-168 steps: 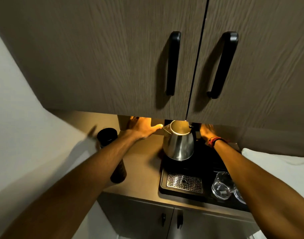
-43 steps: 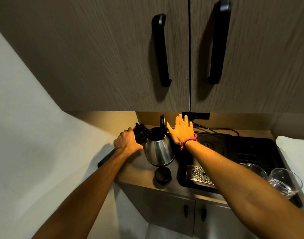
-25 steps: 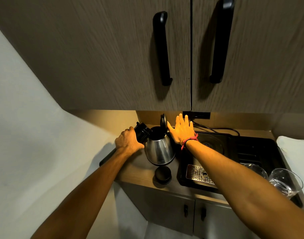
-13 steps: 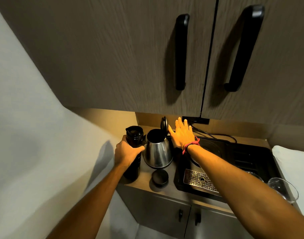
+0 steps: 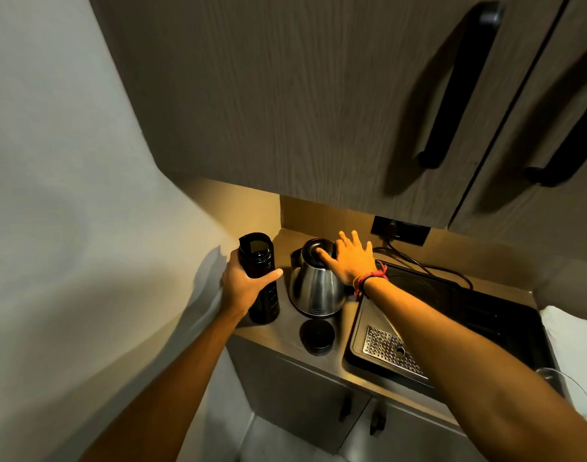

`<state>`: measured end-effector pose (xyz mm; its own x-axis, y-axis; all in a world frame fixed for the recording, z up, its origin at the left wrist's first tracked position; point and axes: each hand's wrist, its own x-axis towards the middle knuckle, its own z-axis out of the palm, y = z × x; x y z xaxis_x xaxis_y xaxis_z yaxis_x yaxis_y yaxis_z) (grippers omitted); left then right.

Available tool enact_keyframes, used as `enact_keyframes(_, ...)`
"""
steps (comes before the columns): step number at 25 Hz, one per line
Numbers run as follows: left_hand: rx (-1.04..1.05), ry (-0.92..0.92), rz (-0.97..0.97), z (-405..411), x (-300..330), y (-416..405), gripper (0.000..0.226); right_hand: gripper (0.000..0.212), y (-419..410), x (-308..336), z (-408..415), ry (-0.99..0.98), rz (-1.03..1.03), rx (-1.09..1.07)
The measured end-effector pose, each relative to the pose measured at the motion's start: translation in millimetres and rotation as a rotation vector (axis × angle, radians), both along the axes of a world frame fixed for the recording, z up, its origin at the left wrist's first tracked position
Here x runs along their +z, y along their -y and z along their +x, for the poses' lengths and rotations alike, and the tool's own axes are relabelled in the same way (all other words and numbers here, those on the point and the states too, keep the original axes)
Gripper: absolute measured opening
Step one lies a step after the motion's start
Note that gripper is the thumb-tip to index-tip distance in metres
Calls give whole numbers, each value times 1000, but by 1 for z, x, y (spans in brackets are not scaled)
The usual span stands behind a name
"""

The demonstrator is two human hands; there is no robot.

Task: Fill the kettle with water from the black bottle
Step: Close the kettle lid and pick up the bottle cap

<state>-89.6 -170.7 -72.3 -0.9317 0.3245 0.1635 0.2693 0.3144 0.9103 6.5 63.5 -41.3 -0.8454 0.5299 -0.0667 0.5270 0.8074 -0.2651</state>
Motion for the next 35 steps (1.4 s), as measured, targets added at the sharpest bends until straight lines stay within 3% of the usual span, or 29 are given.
enact_keyframes(2, 98, -152, -7, 3, 16, 2, 97, 86, 1, -4, 0, -37, 31, 13)
enact_keyframes(4, 170, -508, -33, 8, 33, -2, 86, 81, -2, -9, 5, -123, 64, 86)
enact_keyframes(6, 47, -866, -116, 19, 49, -25, 68, 69, -3, -14, 12, -213, 120, 163)
enact_keyframes(8, -179, -1003, -354, 37, 53, -59, 63, 61, -2, -20, 18, -232, 174, 214)
enact_keyframes(11, -343, -678, -774, 50, 36, -96, 83, 58, 0, -23, 23, -184, 196, 213)
enact_keyframes(13, -385, -472, -935, 45, 23, -105, 98, 57, 0, -20, 22, -149, 219, 205)
enact_keyframes(18, -396, -328, -880, 35, 9, -120, 122, 60, 8, -12, 15, -42, 280, 215)
enact_keyframes(22, -427, -318, -870, 35, 7, -113, 122, 59, 14, -7, 19, -28, 247, 198)
enact_keyframes(26, -326, -415, -599, 53, -14, -80, 107, 48, 31, -35, 59, -233, 489, 349)
enact_keyframes(28, -338, -499, -522, 67, -33, -52, 96, 37, 40, -61, 78, -261, 469, 434)
enact_keyframes(32, -396, -545, -624, 88, -72, -3, 85, 71, 63, -99, 91, 92, 204, 501)
enact_keyframes(35, -395, -538, -688, 90, -87, 22, 78, 83, 77, -106, 84, 150, 162, 475)
